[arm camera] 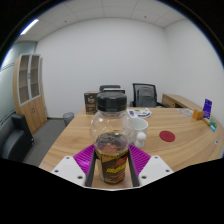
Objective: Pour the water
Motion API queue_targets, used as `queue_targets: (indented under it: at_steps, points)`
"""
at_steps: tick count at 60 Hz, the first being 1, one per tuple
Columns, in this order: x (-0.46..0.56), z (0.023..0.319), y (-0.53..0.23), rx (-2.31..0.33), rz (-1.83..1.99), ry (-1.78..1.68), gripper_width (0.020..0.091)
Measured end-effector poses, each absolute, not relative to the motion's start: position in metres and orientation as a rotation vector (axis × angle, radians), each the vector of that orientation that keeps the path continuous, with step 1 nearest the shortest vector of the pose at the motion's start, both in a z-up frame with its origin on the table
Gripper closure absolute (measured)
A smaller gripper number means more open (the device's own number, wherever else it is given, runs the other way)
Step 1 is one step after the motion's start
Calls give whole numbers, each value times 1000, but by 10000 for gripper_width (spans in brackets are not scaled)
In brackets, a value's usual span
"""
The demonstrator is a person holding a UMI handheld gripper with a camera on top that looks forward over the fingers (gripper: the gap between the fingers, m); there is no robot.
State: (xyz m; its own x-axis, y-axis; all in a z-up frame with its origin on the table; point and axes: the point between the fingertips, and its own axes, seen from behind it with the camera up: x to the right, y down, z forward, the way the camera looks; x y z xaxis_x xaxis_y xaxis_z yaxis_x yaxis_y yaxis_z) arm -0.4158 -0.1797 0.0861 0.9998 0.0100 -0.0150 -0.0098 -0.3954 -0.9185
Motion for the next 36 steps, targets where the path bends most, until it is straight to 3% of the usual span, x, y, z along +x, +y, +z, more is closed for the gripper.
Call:
queue_targets:
  at_steps: [5, 15, 22, 36]
  points:
    - [-419, 88, -170, -1939, 13, -39, 596]
    - [-420, 90, -167, -1930, -20, -75, 753]
    - [-432, 98, -163, -1929, 43, -84, 754]
    - [-477, 191, -115, -1805, 728, 366, 755]
